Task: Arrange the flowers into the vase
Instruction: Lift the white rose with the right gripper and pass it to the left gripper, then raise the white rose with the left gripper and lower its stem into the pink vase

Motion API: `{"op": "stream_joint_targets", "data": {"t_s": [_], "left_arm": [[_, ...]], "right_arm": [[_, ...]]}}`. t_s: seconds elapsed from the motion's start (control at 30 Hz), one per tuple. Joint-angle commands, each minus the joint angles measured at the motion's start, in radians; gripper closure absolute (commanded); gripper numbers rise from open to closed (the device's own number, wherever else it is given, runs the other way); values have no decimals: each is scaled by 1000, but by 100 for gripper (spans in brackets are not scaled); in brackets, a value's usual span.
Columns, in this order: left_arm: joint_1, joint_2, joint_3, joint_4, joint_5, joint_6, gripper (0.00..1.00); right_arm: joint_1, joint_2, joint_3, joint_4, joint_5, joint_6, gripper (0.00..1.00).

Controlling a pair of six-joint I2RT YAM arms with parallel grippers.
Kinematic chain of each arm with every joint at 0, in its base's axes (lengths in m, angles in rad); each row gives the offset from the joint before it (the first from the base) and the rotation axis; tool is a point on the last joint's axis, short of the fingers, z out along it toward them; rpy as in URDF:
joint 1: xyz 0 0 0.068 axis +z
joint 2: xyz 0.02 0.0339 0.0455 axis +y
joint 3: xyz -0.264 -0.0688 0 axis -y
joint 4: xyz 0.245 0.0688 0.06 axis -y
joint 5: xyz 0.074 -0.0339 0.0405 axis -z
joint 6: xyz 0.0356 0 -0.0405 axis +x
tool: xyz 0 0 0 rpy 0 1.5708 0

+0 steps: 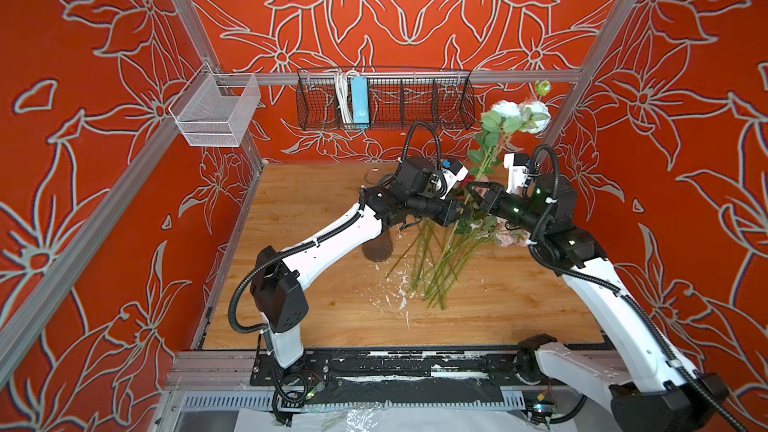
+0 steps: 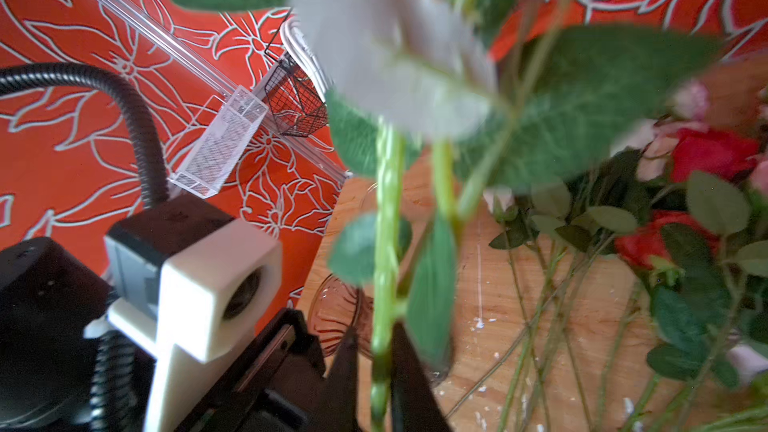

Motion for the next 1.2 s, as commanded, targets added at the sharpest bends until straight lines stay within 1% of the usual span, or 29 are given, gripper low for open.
{"op": "stream_joint_targets", "data": {"t_s": [0.0,0.03,0.13,0.17,0.33,0.43,0.47,0.57,0.63,0.67,0.73,0.8,0.83,0.9,0.97,1.03,1.17], "left_arm": [[3,-54,-5,100,-85,-22,100],[3,-61,-7,108,-106,-20,100],[4,-75,-2,112,-222,-24,100],[4,-74,6,107,-251,-21,100],[13,-82,48,109,-316,23,100],[16,-107,73,107,-344,49,100],[15,-125,73,116,-353,58,100],[15,-197,46,165,-390,93,100],[15,-259,-3,212,-433,123,100],[15,-293,-40,240,-465,139,100],[15,-364,-133,318,-526,182,100],[15,-433,-230,404,-597,224,100],[15,-454,-254,424,-631,236,100],[15,-486,-256,405,-678,268,100],[15,-511,-254,395,-703,291,100],[15,-536,-266,406,-734,307,100],[19,-575,-291,430,-793,349,100]], "right_arm": [[7,-30,57,-40,-54,-22,53],[7,-47,52,-44,-56,-24,48],[7,-115,41,-100,-22,-43,39],[7,-133,44,-131,-10,-58,38],[7,-237,-5,-218,69,-104,36],[7,-301,-72,-240,139,-116,36],[7,-320,-103,-243,179,-116,34],[7,-352,-195,-247,288,-105,34],[7,-373,-275,-203,316,-90,28],[7,-382,-317,-171,306,-90,26],[7,-401,-378,-119,314,-85,26],[6,-426,-456,-21,312,-86,28],[7,-434,-487,25,315,-77,29],[7,-434,-529,69,358,-31,34],[7,-426,-546,93,368,-23,37],[7,-409,-533,80,358,-28,37],[7,-345,-496,47,283,-55,35]]}}
